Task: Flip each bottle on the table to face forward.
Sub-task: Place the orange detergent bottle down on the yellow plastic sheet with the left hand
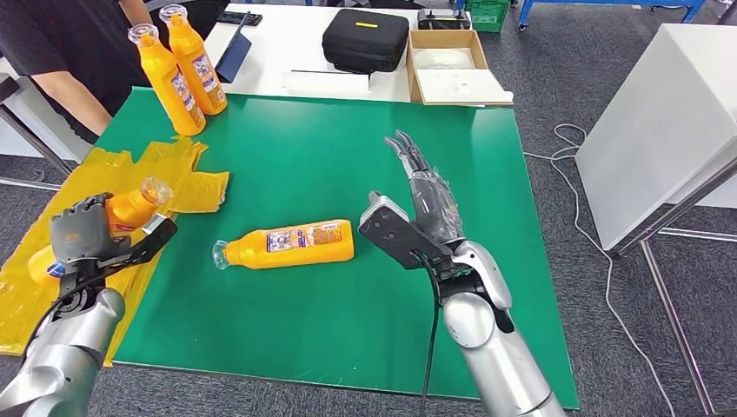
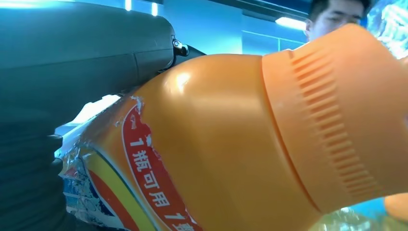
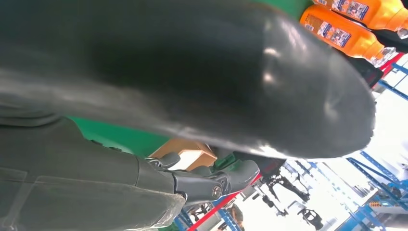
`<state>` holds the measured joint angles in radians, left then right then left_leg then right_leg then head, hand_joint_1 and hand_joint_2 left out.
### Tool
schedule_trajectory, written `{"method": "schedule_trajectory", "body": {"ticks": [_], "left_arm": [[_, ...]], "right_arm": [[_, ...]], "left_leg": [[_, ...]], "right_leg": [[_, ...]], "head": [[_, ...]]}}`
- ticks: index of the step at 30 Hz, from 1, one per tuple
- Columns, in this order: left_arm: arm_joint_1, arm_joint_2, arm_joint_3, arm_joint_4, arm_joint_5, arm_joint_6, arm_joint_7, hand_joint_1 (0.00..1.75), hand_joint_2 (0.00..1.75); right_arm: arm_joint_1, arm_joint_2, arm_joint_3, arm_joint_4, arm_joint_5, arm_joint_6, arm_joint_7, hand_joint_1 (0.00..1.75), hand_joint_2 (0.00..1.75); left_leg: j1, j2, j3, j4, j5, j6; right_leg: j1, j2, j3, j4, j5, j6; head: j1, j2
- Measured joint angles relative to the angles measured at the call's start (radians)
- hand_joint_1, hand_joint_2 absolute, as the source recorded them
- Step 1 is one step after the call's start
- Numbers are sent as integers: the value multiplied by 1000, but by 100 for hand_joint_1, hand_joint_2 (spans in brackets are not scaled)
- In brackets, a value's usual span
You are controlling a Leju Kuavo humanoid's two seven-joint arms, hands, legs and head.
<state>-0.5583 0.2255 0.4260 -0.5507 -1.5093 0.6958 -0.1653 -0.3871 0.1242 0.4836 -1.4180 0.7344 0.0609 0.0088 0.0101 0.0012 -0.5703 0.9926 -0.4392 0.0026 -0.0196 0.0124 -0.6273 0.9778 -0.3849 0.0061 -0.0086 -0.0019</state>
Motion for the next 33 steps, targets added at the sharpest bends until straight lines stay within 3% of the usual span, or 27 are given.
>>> {"method": "schedule_trajectory", "body": {"ticks": [5,6,7,9,10,11,18,26,33], "left_arm": [[13,-30,-1,28,-34,0,-7,175,175],[18,-37,-2,30,-35,0,-11,166,175],[23,-42,-2,31,-34,1,-19,123,175],[35,-51,-2,28,-29,1,-40,35,87],[42,-55,-2,25,-25,1,-52,0,44],[50,-58,-2,22,-20,2,-64,0,0],[90,-76,-3,24,-13,2,-89,0,0],[87,-77,-3,48,3,2,-58,0,0],[59,-74,41,68,118,2,-119,0,0]], "right_arm": [[24,-10,23,-27,1,-2,14,0,0],[25,-10,28,-28,1,-1,16,0,0],[24,-10,33,-28,2,0,18,0,0],[21,-9,42,-26,1,4,21,0,0],[19,-8,46,-25,0,6,22,0,0],[15,-6,50,-23,-2,9,22,0,0],[-25,17,69,6,-16,23,22,0,0],[-37,39,72,24,2,42,24,0,0],[-41,48,82,40,47,47,20,0,0]], "left_leg": [[0,1,0,0,0,0],[0,1,0,0,0,0],[0,1,0,0,0,0],[0,1,0,0,0,0],[0,0,0,0,0,0],[0,0,0,0,0,0],[0,0,0,0,0,0],[0,0,0,0,0,0],[0,0,0,0,0,0]], "right_leg": [[0,0,0,0,0,0],[0,0,0,0,0,0],[0,0,0,0,0,0],[-1,0,0,0,0,0],[-1,0,0,0,0,0],[-1,0,0,0,0,0],[-1,0,0,0,0,0],[0,0,0,0,0,0],[0,0,0,0,0,0]], "head": [[0,0],[0,0],[0,0],[0,0],[0,0],[0,0],[0,0],[0,0],[0,0]]}}
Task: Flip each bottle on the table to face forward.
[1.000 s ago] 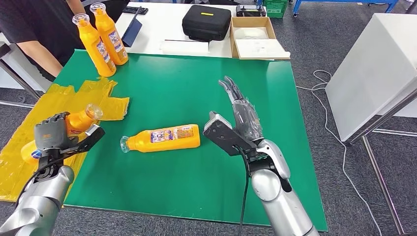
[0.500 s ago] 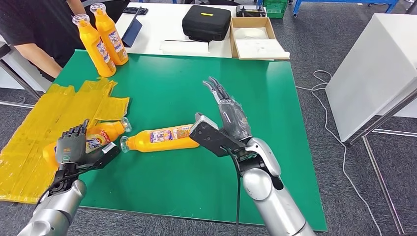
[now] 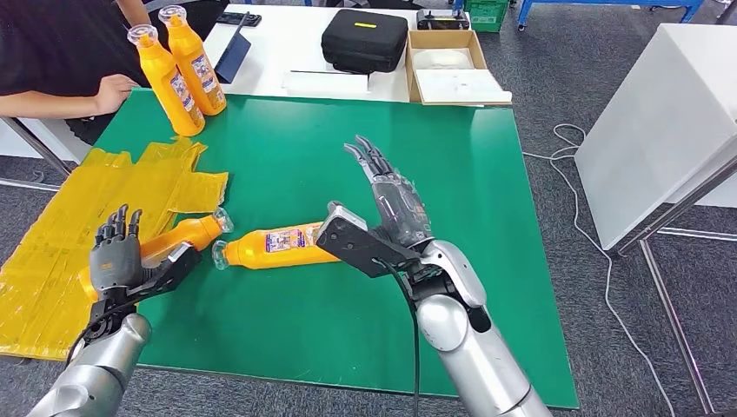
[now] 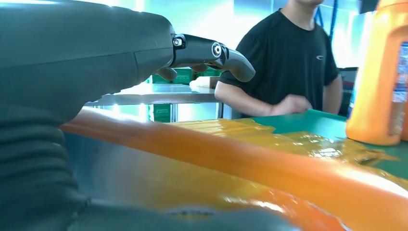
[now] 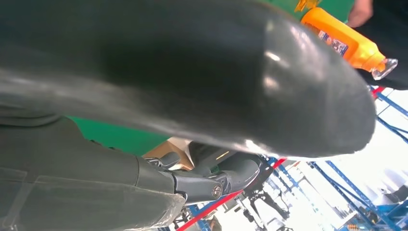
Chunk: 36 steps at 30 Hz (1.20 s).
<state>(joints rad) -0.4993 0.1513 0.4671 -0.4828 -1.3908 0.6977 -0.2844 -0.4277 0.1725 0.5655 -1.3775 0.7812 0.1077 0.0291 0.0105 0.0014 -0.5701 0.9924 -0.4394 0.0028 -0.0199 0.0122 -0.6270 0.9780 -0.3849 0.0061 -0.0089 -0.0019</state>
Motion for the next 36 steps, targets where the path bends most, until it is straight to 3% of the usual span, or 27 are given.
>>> {"method": "schedule_trajectory", "body": {"ticks": [16,20,23,27,34,36], "left_arm": [[-13,1,27,14,6,0,-5,0,0],[-21,2,43,19,83,-3,-61,0,0],[-65,12,101,36,313,-66,-203,0,0],[-154,27,184,35,629,-252,-326,0,0],[-260,5,197,-60,1047,-503,-358,0,0],[-266,-12,179,-119,1131,-522,-341,0,0]], "right_arm": [[-1,1,9,13,3,0,0,0,0],[-3,1,9,21,13,9,-6,0,175],[-17,1,14,58,43,27,-22,0,175],[-69,0,21,180,100,17,-30,0,175],[-210,-12,62,549,181,43,-70,0,175],[-245,-10,80,657,188,35,-87,0,175]], "left_leg": [[0,0,0,0,0,0],[0,0,0,0,0,0],[1,0,0,0,0,0],[1,-1,0,0,1,0],[0,-1,0,1,3,-1],[-1,-1,0,1,3,-1]], "right_leg": [[0,0,0,0,0,0],[0,0,0,0,0,0],[0,0,0,0,0,0],[0,0,0,0,0,0],[0,-1,1,0,2,2],[0,-1,1,0,2,2]], "head": [[0,0],[0,0],[0,0],[0,0],[0,0],[0,0]]}}
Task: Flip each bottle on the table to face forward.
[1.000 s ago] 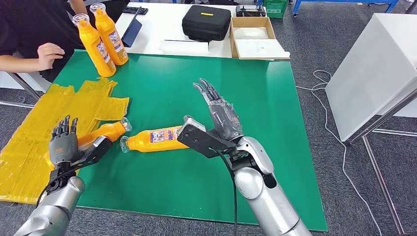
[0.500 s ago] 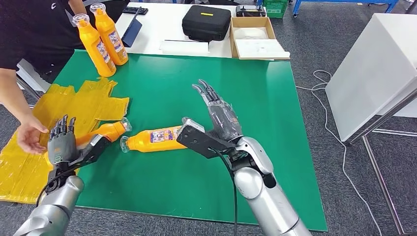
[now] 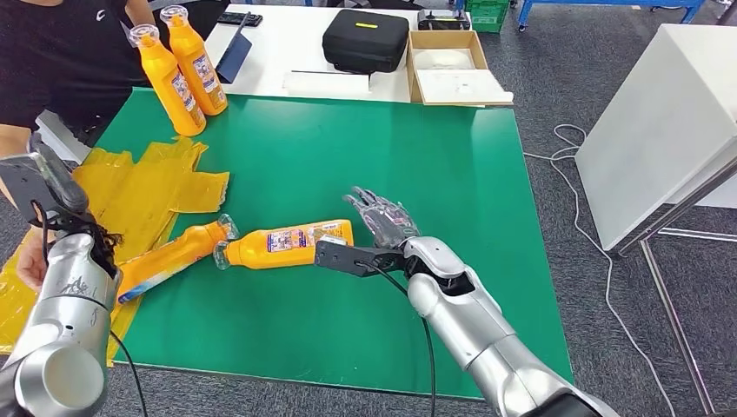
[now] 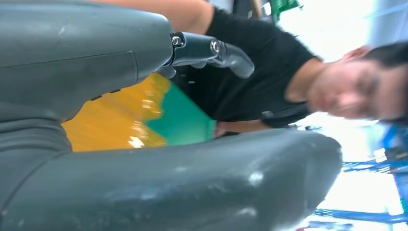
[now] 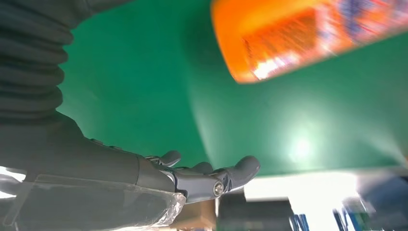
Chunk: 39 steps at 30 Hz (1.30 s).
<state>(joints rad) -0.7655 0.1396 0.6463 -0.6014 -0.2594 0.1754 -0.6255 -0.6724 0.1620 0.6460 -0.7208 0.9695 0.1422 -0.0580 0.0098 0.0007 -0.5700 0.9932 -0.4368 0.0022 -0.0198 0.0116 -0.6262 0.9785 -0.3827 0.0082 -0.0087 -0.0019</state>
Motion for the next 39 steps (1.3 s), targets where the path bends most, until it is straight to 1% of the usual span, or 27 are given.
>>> {"method": "schedule_trajectory", "body": {"ticks": [5,9,13,19,25,31,39], "left_arm": [[0,-21,-57,-108,55,12,11,0,0],[0,-22,-90,-145,92,9,8,0,0],[0,-24,-140,-160,114,11,-2,0,0],[-7,-37,-217,-169,120,27,12,0,0],[-16,-40,-263,-168,153,32,15,0,0],[-27,-40,-289,-165,178,33,23,0,0],[-27,-36,-294,-165,200,39,24,0,0]], "right_arm": [[-79,15,30,166,0,19,-24,0,175],[-120,30,45,234,-3,40,-27,0,175],[-138,43,60,281,-9,56,-27,0,175],[-150,68,74,318,-18,55,-13,0,175],[-166,92,81,333,-22,59,-2,0,175],[-173,114,87,344,-18,60,20,0,175],[-177,134,105,354,-20,68,25,0,175]], "left_leg": [[0,0,0,0,0,0],[0,0,0,0,0,0],[0,0,0,0,0,0],[0,1,0,0,0,0],[0,1,0,0,0,0],[0,1,0,0,0,0],[0,1,0,0,0,0]], "right_leg": [[0,0,0,0,0,0],[0,0,-1,0,0,0],[0,0,0,0,0,0],[0,0,0,0,0,0],[0,0,-1,0,0,0],[0,0,0,0,0,0],[0,0,0,0,0,0]], "head": [[0,0],[0,0],[0,0],[0,0],[0,0],[0,0],[0,0]]}}
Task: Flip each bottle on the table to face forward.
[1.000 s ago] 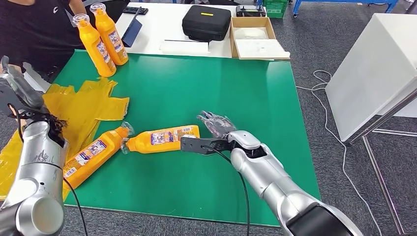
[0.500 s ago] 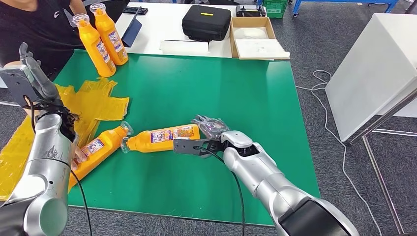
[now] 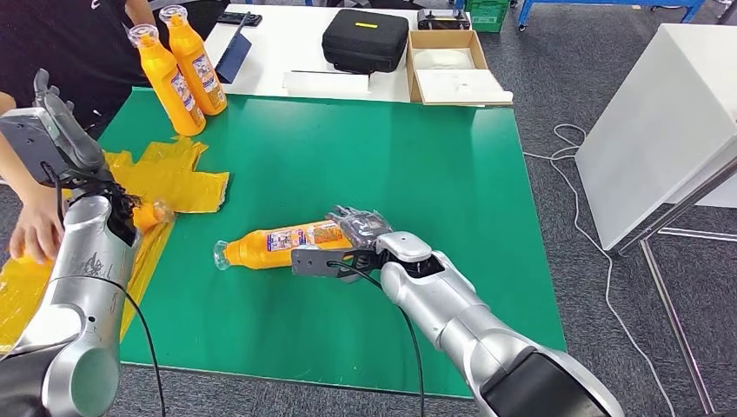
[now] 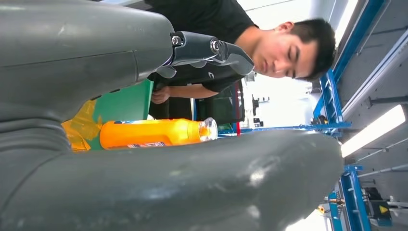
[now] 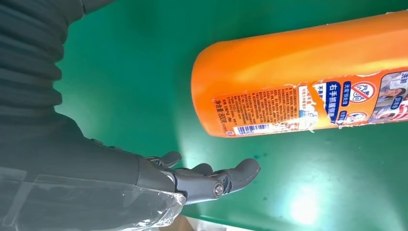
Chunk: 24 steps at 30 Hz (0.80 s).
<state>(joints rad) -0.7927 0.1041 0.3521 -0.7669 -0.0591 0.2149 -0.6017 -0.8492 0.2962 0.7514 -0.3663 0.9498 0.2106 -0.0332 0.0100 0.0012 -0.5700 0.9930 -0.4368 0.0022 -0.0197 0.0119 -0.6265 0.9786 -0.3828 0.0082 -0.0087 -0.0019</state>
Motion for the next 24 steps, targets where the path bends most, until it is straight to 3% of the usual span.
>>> {"method": "schedule_trajectory", "body": {"ticks": [24], "left_arm": [[11,9,-45,-4,46,-13,9,0,0]], "right_arm": [[0,3,21,34,-7,22,64,0,175]], "left_leg": [[0,0,0,0,0,0]], "right_leg": [[0,0,0,0,0,0]], "head": [[0,0]]}}
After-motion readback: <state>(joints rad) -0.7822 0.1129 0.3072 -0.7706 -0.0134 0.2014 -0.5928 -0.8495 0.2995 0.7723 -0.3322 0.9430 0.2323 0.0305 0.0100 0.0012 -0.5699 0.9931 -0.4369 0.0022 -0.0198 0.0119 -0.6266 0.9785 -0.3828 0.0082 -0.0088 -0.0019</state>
